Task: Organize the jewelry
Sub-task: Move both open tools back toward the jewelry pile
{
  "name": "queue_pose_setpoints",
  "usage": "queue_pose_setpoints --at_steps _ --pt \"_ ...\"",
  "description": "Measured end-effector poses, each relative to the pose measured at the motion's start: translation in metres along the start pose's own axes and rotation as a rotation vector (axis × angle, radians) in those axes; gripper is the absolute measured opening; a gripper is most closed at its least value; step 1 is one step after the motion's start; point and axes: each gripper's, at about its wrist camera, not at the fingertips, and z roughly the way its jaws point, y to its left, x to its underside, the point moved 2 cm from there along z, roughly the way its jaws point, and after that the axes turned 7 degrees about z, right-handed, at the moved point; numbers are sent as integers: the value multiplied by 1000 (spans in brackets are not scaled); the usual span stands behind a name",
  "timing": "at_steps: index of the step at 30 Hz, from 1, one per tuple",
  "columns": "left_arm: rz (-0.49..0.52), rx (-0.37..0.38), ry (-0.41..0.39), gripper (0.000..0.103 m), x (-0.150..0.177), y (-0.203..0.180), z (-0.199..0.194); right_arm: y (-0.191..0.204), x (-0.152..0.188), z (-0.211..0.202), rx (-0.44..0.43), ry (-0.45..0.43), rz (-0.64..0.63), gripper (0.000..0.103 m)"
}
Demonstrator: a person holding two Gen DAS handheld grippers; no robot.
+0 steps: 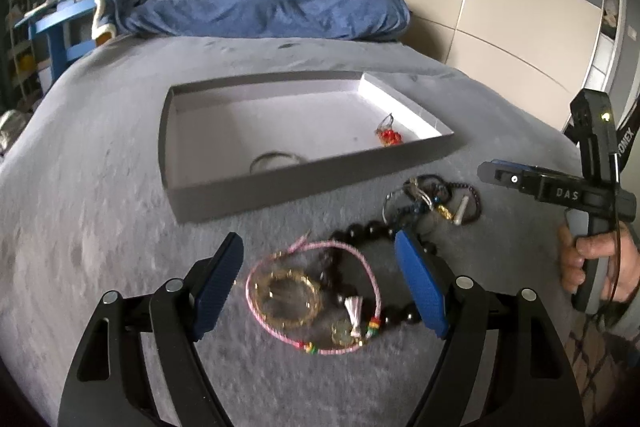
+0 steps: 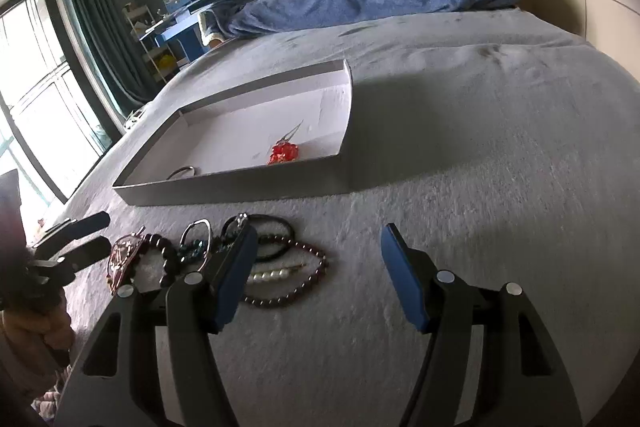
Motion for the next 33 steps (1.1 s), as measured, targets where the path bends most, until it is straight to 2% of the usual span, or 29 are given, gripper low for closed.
queue_pose_setpoints --at_steps 8,11,16,21,30,32,33 --pt "-90 18 -16 79 15 11 -2 28 27 2 8 53 -137 65" --pt "-117 14 4 79 17 15 0 34 29 3 20 58 -168 65" --pt "-115 15 3 79 18 15 0 36 26 3 -23 54 -135 65" --pt "-126 22 6 79 18 17 0 45 22 15 -44 94 -142 65" --pt "-112 37 -15 79 18 16 -4 48 22 38 15 165 -165 71" --pt "-101 40 -21 79 19 14 -5 48 23 39 19 165 -170 70" --pt "-96 41 -24 79 18 13 -5 47 23 38 17 161 -167 65"
